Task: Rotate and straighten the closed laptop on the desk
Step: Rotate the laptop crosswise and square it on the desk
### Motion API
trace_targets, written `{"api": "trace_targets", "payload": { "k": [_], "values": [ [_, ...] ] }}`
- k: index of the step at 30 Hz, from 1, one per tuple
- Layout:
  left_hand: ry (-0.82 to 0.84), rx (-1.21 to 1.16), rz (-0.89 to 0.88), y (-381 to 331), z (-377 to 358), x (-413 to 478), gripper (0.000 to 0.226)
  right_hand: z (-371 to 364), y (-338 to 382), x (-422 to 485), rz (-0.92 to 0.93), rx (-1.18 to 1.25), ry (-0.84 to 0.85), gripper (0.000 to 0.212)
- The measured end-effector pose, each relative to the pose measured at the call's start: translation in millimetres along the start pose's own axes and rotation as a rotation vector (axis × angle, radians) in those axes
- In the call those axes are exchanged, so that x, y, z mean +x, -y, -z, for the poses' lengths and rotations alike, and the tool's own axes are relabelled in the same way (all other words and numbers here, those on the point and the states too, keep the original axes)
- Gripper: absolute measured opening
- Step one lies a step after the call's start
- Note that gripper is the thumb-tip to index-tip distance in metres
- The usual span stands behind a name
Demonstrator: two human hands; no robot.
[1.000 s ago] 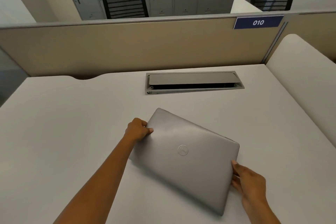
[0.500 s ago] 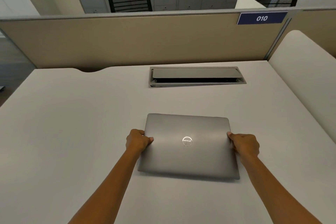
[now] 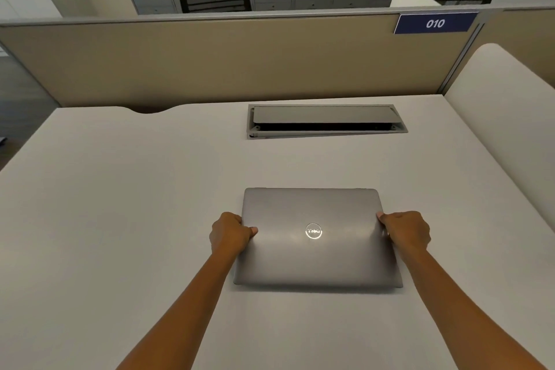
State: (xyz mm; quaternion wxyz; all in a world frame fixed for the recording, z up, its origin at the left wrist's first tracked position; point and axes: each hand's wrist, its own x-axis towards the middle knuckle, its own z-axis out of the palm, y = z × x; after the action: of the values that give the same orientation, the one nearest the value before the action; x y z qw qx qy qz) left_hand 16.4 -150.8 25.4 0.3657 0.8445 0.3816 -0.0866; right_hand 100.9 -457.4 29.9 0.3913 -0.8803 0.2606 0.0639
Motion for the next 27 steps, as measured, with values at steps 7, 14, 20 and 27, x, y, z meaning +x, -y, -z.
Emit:
{"api": "trace_targets", "payload": {
  "k": [7, 14, 20, 27],
  "values": [
    [0.004, 0.054, -0.022, 1, 2, 0, 0.027, -2, 2, 1, 0.0, -0.021, 0.024, 0.031],
    [0.013, 0.046, -0.004, 3, 3, -4, 0.03, -1, -3, 3, 0.036, -0.048, 0.021, 0.025],
    [0.001, 0.061, -0.015, 7, 0, -8, 0.027, -2, -6, 5, 0.074, -0.077, 0.013, 0.027],
    [-0.005, 0.074, -0.037, 8, -3, -7, 0.026, 0, -15, 1, 0.099, -0.064, 0.005, 0.029]
  ]
}}
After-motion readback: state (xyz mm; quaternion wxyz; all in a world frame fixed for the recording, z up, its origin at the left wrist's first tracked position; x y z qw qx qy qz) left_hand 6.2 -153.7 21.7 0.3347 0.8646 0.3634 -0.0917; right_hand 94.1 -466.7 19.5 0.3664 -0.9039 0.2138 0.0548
